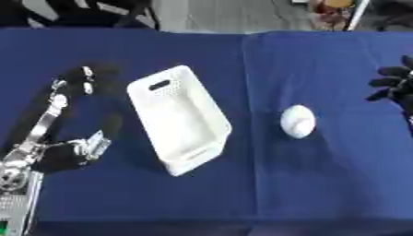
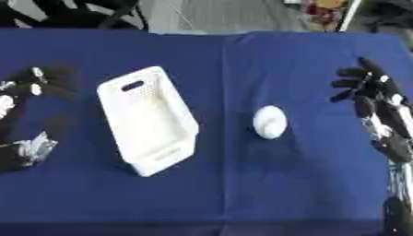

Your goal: Pick up objects on the table and place them in the box.

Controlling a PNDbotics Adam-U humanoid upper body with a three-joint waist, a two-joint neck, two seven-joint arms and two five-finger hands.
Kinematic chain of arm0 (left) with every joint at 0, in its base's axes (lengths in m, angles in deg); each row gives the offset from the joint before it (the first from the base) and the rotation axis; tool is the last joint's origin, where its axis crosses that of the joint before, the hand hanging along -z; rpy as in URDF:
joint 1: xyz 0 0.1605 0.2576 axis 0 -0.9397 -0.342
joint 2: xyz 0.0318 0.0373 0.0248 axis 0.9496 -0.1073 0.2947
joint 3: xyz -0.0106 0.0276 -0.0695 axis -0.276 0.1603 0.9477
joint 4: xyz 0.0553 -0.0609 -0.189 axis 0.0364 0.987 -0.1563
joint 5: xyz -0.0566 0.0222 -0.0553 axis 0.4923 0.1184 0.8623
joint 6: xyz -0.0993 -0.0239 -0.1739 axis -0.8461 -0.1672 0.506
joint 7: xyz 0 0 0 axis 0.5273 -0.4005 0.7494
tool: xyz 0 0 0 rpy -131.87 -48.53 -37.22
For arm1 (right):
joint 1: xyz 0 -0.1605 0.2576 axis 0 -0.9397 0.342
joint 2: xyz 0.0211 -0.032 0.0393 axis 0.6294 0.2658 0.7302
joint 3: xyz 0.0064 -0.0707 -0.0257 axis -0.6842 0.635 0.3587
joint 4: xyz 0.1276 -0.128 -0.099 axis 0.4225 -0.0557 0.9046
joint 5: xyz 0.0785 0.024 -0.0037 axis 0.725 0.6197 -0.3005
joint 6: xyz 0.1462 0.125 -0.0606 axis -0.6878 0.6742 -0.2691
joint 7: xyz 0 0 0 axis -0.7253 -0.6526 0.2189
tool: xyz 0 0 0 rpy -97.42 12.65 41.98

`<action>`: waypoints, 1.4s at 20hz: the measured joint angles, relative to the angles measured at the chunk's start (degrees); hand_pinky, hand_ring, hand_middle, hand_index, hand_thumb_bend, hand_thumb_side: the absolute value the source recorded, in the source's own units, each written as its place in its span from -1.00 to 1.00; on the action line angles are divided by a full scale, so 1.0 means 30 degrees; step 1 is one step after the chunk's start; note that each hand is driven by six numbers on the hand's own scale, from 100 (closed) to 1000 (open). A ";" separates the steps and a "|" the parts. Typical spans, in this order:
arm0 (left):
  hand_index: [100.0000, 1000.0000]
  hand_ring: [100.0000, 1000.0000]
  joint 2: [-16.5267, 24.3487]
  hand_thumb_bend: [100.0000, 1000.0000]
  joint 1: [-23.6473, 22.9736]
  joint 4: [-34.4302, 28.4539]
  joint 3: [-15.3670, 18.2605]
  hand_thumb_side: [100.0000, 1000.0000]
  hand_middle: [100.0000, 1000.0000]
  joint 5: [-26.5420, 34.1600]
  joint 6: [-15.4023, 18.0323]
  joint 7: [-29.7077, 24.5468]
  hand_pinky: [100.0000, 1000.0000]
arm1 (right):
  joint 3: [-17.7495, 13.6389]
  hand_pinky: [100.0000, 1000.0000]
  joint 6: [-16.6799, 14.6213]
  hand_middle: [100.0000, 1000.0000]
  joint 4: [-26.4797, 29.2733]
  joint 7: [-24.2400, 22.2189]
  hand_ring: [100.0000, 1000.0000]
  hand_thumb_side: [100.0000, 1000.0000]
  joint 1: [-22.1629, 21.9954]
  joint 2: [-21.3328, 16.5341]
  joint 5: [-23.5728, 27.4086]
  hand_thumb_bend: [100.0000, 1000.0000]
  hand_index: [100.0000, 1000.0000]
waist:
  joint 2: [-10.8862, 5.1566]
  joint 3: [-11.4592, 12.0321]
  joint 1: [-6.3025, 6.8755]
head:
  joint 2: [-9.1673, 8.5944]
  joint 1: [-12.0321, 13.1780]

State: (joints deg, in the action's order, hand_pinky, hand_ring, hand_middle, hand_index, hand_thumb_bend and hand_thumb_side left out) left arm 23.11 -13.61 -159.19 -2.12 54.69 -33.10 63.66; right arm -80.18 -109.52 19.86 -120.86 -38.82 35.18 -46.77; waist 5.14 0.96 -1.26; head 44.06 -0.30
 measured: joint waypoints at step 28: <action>0.26 0.25 0.0000 -0.63 -0.0008 0.0000 -0.0113 0.26 0.58 0.0148 0.0012 -0.0045 0.18 | 0.0008 0.20 0.0032 0.57 0.0000 -0.0032 0.49 0.03 0.0001 -0.0001 -0.0010 -0.82 1.00 | -0.0119 0.0009 0.0018 | 0.0000 -0.0084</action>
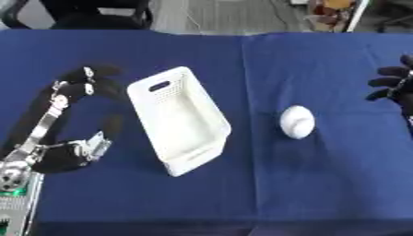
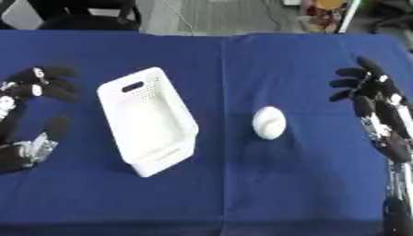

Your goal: Pick up objects on the table and place them in the box.

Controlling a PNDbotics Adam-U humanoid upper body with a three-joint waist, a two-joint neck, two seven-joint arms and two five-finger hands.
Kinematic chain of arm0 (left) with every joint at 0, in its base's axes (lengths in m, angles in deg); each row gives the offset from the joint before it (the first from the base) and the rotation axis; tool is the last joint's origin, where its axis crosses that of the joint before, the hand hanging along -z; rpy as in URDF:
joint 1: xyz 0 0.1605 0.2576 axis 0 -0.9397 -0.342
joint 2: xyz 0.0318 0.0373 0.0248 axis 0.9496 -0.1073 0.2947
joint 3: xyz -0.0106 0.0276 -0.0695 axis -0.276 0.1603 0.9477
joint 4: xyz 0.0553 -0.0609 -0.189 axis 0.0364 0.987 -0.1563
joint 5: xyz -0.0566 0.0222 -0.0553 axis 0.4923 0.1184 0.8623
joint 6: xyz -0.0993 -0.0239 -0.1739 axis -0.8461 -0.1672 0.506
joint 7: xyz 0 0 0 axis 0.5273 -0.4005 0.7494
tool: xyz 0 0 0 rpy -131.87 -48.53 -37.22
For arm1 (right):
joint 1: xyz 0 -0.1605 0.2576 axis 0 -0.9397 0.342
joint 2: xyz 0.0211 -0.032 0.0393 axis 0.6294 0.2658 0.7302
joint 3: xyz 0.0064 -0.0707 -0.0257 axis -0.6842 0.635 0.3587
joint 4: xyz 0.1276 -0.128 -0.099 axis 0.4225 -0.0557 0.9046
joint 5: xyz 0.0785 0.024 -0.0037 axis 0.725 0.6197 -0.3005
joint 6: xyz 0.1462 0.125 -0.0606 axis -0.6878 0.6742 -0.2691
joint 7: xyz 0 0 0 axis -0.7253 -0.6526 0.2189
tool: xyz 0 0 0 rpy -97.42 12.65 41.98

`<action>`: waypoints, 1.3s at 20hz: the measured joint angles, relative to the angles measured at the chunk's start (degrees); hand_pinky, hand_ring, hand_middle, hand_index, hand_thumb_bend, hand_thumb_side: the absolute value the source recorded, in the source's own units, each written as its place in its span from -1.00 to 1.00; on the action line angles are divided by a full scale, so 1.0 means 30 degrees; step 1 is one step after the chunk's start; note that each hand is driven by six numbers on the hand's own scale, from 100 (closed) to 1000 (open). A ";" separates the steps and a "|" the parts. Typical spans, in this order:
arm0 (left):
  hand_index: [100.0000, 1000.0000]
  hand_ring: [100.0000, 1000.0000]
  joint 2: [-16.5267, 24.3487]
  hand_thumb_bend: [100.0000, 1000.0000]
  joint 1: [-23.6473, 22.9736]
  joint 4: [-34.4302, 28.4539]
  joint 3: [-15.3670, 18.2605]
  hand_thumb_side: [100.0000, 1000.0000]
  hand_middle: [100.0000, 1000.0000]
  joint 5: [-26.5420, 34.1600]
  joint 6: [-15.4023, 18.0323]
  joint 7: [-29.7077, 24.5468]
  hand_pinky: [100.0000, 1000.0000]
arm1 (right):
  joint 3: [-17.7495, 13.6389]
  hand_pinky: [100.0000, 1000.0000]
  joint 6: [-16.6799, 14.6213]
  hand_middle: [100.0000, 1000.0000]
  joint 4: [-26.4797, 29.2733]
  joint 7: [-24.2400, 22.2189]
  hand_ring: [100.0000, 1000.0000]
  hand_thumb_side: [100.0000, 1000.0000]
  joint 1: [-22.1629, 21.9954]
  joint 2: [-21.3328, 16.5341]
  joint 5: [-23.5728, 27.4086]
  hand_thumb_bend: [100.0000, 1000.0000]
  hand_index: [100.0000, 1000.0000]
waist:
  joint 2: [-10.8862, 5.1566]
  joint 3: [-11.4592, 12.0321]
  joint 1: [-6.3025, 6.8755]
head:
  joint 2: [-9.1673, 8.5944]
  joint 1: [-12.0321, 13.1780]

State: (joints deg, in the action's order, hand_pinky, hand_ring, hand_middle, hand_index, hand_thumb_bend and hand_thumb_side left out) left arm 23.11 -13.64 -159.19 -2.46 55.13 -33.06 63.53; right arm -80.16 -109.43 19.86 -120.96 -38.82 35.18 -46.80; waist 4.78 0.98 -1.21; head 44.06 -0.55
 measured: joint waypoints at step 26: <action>0.41 0.24 -0.0165 -0.69 -0.0022 0.0000 -0.0007 0.31 0.59 -0.0017 -0.0003 -0.0073 0.18 | 0.0104 0.27 0.0003 0.58 -0.0135 -0.0003 0.50 0.03 0.0166 -0.0242 -0.0005 -0.82 1.00 | 0.0109 -0.0035 0.0001 | -0.0514 -0.0189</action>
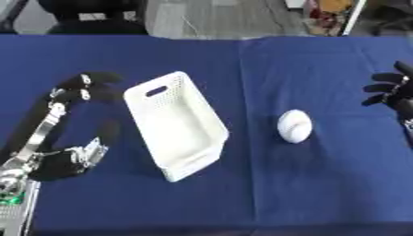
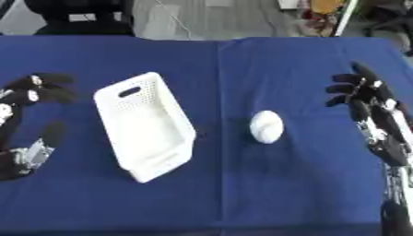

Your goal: Pick up objects on the table and place them in the box.

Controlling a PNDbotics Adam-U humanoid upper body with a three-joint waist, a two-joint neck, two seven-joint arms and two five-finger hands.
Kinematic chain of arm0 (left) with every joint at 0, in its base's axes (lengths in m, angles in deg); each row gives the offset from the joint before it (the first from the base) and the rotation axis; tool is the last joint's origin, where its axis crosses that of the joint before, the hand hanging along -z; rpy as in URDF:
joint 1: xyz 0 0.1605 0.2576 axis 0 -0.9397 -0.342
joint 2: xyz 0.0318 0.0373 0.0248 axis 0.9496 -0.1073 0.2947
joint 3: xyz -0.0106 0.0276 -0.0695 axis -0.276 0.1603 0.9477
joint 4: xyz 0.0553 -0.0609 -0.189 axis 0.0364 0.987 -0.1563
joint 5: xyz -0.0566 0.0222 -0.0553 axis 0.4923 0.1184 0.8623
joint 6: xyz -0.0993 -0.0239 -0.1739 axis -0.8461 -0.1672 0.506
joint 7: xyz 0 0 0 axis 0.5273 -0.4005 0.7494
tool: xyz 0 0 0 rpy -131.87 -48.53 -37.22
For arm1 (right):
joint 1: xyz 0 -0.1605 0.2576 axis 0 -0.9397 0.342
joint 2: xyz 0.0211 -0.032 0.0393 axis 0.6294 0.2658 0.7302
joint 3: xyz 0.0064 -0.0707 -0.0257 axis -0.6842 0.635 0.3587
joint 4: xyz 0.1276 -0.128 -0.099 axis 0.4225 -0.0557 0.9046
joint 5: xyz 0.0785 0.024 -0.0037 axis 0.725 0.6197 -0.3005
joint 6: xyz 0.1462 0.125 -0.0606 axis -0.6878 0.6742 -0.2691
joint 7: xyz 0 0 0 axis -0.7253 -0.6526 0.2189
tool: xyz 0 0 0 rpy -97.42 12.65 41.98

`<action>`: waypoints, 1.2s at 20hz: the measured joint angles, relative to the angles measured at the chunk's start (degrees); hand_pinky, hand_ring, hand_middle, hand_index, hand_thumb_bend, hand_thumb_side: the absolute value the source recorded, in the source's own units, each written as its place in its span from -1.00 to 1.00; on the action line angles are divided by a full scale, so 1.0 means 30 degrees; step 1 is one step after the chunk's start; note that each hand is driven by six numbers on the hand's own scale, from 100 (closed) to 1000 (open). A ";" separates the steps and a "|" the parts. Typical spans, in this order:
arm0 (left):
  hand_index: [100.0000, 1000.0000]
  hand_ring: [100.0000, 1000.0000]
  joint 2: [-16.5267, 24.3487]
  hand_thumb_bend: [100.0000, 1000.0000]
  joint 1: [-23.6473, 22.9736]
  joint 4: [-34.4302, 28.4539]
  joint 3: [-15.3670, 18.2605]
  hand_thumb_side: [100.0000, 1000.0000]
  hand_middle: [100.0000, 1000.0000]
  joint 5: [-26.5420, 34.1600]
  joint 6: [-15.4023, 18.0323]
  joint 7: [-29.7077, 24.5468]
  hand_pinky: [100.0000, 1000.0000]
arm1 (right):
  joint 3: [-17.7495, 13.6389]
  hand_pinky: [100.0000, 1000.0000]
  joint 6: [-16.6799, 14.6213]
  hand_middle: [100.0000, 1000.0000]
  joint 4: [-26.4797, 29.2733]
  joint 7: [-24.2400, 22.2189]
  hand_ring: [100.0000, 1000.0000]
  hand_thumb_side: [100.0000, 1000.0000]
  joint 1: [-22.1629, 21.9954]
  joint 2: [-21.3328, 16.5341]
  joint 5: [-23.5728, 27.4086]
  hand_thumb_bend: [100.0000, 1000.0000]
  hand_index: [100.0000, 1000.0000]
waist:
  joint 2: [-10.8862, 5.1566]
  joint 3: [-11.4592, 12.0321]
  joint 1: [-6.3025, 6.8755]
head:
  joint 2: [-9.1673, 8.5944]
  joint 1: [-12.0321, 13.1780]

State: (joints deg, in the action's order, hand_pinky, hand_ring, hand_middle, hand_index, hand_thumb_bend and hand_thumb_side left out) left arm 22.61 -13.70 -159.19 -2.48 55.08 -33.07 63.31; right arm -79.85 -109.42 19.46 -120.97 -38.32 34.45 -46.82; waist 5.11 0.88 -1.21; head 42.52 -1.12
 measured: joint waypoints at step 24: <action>0.40 0.25 0.0007 -0.69 -0.0314 0.0000 -0.0116 0.31 0.59 0.0019 -0.0163 -0.0316 0.18 | 0.3487 0.93 -0.3746 0.79 -0.3748 0.3746 0.73 -0.07 0.5836 -0.4653 -0.7569 -0.48 1.00 | -0.0342 0.0125 -0.0250 | 0.0511 -0.0138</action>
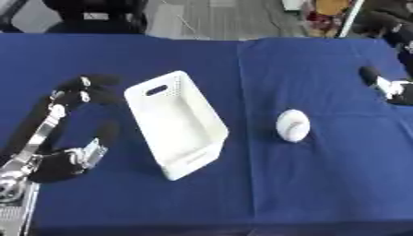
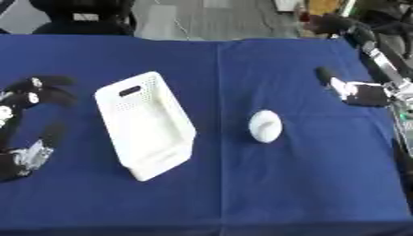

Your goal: Pick up objects on the table and place them in the box.

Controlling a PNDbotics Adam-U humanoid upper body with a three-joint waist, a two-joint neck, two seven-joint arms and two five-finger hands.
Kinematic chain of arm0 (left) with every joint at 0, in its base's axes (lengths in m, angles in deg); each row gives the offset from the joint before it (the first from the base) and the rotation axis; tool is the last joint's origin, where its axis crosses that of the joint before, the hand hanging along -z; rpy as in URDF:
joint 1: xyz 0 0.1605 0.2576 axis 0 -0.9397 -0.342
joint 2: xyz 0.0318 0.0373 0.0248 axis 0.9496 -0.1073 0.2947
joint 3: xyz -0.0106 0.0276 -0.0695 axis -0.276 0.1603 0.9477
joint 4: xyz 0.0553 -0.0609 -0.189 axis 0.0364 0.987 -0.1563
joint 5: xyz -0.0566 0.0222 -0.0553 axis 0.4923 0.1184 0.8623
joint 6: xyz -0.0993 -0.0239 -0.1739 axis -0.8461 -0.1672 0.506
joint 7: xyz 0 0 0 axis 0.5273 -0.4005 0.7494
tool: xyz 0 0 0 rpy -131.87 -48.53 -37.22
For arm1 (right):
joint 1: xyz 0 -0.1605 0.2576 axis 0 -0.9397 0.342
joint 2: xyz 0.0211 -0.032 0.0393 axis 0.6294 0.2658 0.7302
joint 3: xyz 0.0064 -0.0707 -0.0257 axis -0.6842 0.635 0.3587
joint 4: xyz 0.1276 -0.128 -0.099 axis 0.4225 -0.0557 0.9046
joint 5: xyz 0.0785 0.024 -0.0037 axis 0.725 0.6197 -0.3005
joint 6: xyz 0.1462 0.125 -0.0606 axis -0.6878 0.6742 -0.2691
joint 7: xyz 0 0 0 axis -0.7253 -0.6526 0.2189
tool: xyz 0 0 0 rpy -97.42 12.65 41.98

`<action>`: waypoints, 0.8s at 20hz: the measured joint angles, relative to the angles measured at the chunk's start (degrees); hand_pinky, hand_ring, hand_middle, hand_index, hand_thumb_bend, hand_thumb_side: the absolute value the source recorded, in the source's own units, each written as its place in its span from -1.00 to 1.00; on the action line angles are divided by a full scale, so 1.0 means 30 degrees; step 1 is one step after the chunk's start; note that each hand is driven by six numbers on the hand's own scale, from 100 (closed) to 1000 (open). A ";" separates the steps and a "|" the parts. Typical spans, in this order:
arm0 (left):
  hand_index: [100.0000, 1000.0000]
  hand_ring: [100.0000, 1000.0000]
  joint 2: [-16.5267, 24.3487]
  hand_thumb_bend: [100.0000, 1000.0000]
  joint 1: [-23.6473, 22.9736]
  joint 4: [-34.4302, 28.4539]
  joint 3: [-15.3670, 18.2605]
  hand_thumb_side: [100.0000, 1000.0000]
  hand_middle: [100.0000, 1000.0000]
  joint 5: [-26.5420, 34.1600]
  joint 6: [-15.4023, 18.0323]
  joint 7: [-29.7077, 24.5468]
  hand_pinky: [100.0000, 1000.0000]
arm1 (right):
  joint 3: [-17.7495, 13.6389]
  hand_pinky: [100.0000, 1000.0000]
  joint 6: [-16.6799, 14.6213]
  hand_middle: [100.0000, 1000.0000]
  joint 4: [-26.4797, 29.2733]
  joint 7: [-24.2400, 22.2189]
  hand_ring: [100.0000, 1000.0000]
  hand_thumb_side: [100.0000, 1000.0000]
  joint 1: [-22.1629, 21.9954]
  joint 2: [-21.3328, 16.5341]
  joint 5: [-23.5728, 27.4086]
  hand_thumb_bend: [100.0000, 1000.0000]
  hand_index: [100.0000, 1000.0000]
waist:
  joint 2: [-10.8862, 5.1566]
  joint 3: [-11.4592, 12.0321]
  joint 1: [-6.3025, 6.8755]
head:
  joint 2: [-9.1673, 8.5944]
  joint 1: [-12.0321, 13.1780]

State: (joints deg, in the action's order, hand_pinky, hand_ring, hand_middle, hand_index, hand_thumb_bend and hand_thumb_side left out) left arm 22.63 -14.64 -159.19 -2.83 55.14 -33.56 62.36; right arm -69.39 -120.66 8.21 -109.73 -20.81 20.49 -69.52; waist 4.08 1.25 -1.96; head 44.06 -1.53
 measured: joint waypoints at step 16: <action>0.39 0.25 0.0004 -0.69 -0.0007 0.0000 -0.0104 0.31 0.59 0.0009 0.0052 -0.0073 0.18 | 0.1816 0.73 0.0925 0.76 -0.4629 -0.0925 0.64 0.03 0.2606 -0.0315 0.0678 -0.56 1.00 | -0.0025 0.0081 0.0003 | 0.0007 -0.0003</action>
State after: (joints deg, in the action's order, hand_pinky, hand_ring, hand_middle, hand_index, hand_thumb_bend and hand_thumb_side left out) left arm 22.64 -14.66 -159.19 -3.14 55.16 -33.40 62.14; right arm -63.94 -117.88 -5.67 -112.51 -13.00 19.55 -67.49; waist 4.01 1.49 -1.95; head 44.08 -1.54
